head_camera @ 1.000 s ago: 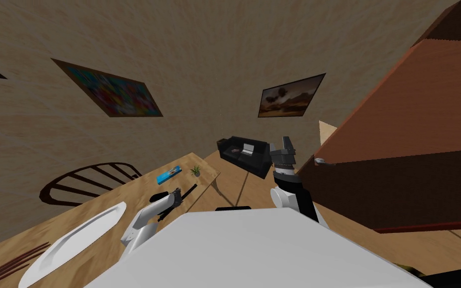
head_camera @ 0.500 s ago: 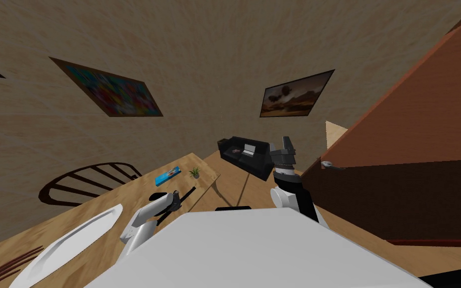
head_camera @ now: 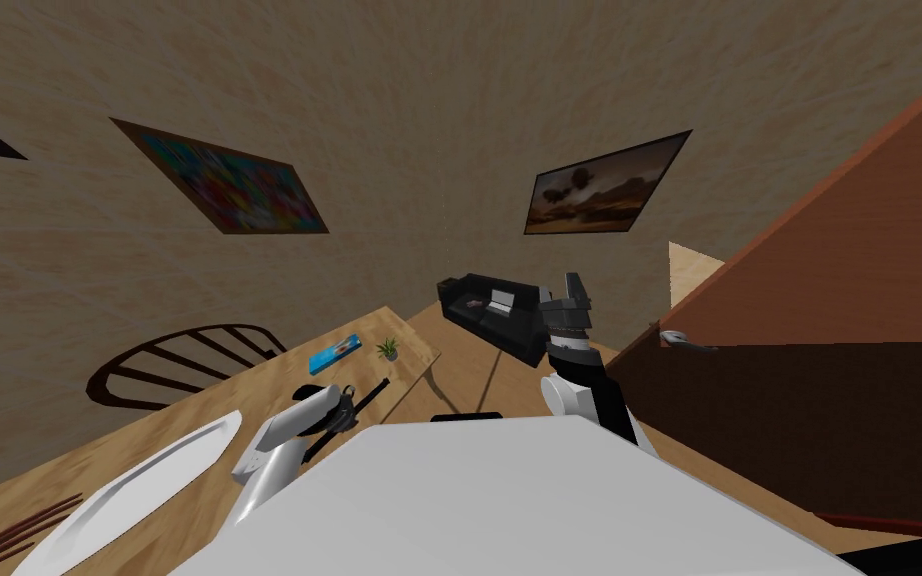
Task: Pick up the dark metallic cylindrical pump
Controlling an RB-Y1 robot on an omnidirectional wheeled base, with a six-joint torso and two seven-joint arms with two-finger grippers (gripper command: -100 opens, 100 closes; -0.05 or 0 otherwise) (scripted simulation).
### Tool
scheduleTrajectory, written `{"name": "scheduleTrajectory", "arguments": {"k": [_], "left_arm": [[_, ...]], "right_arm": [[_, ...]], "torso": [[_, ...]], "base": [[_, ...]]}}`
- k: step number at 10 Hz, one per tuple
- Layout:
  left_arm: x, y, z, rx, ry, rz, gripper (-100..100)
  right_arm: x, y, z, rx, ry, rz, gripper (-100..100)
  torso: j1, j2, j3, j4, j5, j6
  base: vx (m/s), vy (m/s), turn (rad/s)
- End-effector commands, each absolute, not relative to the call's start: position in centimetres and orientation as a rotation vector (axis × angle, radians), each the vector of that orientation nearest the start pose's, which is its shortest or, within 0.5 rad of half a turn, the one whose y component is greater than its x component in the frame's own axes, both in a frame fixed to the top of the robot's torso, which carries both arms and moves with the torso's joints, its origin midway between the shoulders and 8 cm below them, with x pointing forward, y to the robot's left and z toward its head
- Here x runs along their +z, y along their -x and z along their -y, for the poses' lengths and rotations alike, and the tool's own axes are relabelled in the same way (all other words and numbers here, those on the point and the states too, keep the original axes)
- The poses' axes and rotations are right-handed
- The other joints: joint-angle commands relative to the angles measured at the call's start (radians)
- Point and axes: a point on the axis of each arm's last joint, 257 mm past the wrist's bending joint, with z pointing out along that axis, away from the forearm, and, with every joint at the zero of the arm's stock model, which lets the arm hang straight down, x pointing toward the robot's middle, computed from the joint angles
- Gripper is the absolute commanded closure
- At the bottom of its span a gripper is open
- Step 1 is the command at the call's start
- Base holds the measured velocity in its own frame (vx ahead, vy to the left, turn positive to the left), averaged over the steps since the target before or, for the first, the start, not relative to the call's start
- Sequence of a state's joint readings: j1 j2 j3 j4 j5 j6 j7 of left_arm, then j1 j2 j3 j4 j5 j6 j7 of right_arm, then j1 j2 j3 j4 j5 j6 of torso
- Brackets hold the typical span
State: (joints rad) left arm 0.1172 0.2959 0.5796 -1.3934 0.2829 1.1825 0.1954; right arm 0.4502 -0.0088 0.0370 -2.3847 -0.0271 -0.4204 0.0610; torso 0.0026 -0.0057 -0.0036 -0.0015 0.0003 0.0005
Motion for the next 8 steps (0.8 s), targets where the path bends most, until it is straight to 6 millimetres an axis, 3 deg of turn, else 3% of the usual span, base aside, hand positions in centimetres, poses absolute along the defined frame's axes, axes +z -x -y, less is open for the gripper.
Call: {"name": "scheduleTrajectory", "arguments": {"k": [1,4,5,6,7,8], "left_arm": [[-48.3,-23.1,-52.8,-0.142,2.738,-1.009,-100],[-48.4,-21.6,-53.2,-0.082,2.799,-0.978,-100],[-48.5,-22.1,-53.2,-0.094,2.787,-0.984,-100],[-48.5,-22.0,-53.2,-0.091,2.790,-0.983,0],[-49.4,-22.0,-52.9,-0.093,2.787,-0.987,-100],[-49.6,-22.0,-52.8,-0.093,2.787,-0.988,-100]], "right_arm": [[7.1,-33.8,26.1,1.335,-0.594,-0.570,0],[7.1,-33.8,26.1,1.335,-0.594,-0.570,0],[7.1,-33.8,26.1,1.335,-0.594,-0.570,0],[7.1,-33.8,26.1,1.335,-0.594,-0.570,0],[7.1,-33.8,26.1,1.335,-0.594,-0.570,0],[7.1,-33.8,26.1,1.335,-0.594,-0.570,0]], "torso": [[0.000,0.000,0.000,0.000,0.000,0.000],[-0.001,0.001,0.000,0.000,0.000,0.000],[-0.001,0.002,0.001,0.000,0.000,0.000],[-0.001,0.004,0.002,0.001,0.000,0.000],[0.000,0.005,0.003,0.001,0.000,0.000],[0.001,0.005,0.003,0.001,0.000,0.000]], "base": [[0.084,-0.007,0.049],[0.059,-0.021,0.031],[0.017,-0.007,0.008],[0.000,0.000,0.000],[0.013,0.013,0.025],[0.016,0.023,0.020]]}}
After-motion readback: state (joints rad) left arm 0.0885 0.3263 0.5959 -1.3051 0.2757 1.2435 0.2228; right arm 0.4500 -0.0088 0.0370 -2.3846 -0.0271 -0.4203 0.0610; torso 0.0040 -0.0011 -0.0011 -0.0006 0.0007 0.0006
